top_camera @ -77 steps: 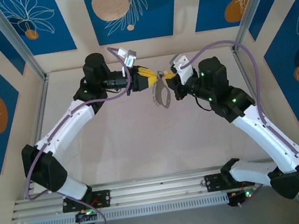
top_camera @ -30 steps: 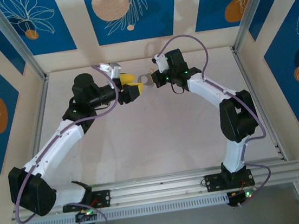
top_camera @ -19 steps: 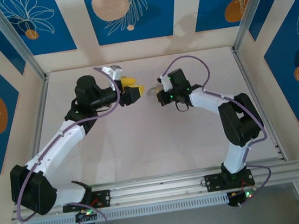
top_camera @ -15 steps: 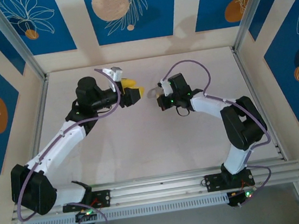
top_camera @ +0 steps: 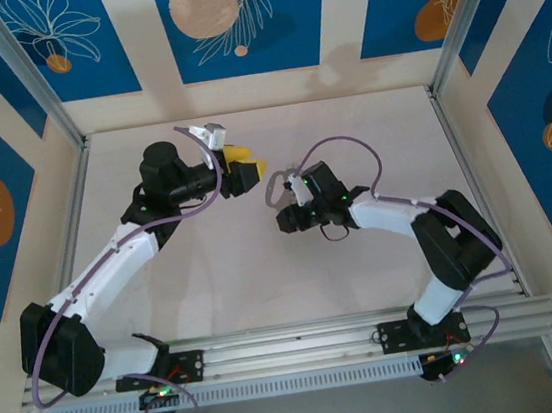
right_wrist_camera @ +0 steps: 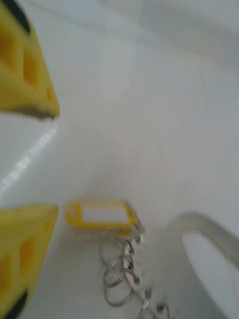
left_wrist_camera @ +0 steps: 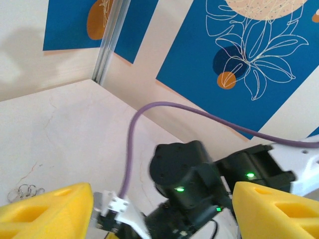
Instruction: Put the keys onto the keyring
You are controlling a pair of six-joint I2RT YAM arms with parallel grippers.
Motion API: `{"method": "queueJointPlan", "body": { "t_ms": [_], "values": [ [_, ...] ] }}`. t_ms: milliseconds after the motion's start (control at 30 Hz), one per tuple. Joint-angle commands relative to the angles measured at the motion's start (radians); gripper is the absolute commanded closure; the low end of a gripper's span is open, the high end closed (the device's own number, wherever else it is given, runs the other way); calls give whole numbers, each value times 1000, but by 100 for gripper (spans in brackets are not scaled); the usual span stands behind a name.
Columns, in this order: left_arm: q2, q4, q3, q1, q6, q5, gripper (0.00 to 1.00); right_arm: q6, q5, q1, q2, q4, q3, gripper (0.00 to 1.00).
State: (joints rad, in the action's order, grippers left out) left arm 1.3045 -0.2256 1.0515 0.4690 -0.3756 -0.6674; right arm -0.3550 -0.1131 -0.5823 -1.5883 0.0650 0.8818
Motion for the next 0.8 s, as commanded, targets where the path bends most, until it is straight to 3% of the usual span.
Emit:
{"method": "queueJointPlan", "body": {
  "t_ms": [0,133,233,400,567,767],
  "values": [
    [-29,-4,-11,-9,-4,0,26,-72,-117,16,183,16,-16,39],
    [-52,-3,-20,-9,-1,22,23,-86,-134,89,339,83,18,27],
    [-73,14,-29,-9,8,82,15,-72,-74,139,407,144,68,21],
    [-157,23,-96,-11,50,383,1,-14,95,222,432,217,125,11],
    [-235,59,-151,-33,187,717,0,-9,265,312,418,176,104,3],
    [-302,-13,-278,-111,382,914,0,-38,335,411,365,4,-2,1]
  ]
}}
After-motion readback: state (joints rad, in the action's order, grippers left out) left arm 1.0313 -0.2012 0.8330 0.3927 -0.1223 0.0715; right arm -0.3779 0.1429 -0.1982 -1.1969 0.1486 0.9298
